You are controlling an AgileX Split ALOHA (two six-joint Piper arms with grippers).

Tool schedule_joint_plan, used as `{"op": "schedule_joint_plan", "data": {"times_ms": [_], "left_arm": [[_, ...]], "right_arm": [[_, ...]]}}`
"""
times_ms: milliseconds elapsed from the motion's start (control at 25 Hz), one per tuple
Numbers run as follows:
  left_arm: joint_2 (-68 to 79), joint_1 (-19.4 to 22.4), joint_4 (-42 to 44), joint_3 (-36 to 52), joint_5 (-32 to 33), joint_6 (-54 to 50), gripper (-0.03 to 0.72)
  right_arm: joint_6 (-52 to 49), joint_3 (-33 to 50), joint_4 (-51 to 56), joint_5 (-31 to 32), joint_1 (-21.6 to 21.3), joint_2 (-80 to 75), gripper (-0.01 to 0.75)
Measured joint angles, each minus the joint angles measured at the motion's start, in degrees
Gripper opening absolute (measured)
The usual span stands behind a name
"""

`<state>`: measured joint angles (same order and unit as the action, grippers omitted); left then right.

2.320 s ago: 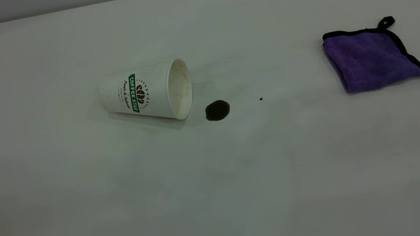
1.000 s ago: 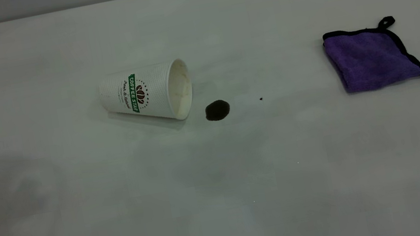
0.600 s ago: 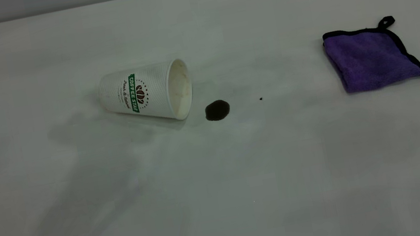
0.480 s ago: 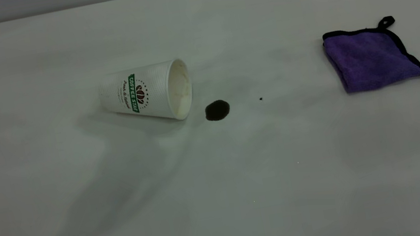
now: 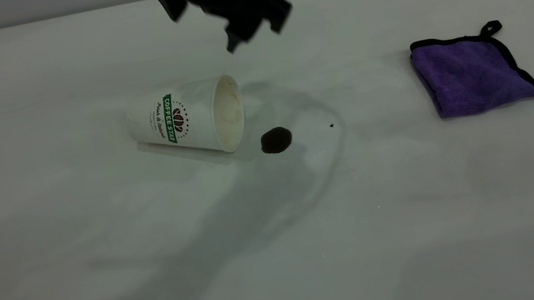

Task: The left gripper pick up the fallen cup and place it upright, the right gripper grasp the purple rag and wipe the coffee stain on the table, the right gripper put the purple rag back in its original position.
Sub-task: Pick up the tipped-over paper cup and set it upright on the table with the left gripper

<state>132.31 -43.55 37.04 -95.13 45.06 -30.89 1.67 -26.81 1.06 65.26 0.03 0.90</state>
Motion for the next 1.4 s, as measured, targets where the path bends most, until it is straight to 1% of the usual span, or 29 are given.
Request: {"op": "schedule_joint_plan", "data": {"times_ms": [440, 600, 680, 760, 880, 1000, 1040, 1120, 1240, 1320, 1400], "left_arm": [[9.5, -0.2, 9.0, -0.5, -1.7, -7.2, 0.62], [11.2, -0.2, 11.1, -0.6, -2.0, -8.3, 0.567], [11.7, -0.2, 12.3, -0.6, -1.8, -8.4, 0.509], [12.2, -0.2, 14.2, -0.6, -1.1, -8.4, 0.433], [12.7, -0.2, 16.2, -0.7, -0.1, -8.4, 0.28], [12.5, -0.2, 19.0, -0.8, 2.2, -7.4, 0.106], [12.2, -0.1, 19.9, -0.8, 3.1, -6.6, 0.071], [11.5, -0.1, 20.8, -0.9, 4.4, -4.5, 0.033], [9.1, 0.3, 20.1, -2.2, 4.5, 0.2, 0.023], [6.2, 1.3, 18.5, -3.5, 3.2, 5.1, 0.023], [3.2, 3.7, 14.2, -5.0, 1.1, 9.7, 0.023]], "right_arm": [[0.0, 0.0, 0.0, 0.0, 0.0, 0.0, 0.588], [0.0, 0.0, 0.0, 0.0, 0.0, 0.0, 0.588], [0.0, 0.0, 0.0, 0.0, 0.0, 0.0, 0.588], [0.0, 0.0, 0.0, 0.0, 0.0, 0.0, 0.588], [0.0, 0.0, 0.0, 0.0, 0.0, 0.0, 0.588], [0.0, 0.0, 0.0, 0.0, 0.0, 0.0, 0.588], [0.0, 0.0, 0.0, 0.0, 0.0, 0.0, 0.588], [0.0, 0.0, 0.0, 0.0, 0.0, 0.0, 0.588], [0.0, 0.0, 0.0, 0.0, 0.0, 0.0, 0.588], [0.0, 0.0, 0.0, 0.0, 0.0, 0.0, 0.588], [0.0, 0.0, 0.0, 0.0, 0.0, 0.0, 0.588]]}}
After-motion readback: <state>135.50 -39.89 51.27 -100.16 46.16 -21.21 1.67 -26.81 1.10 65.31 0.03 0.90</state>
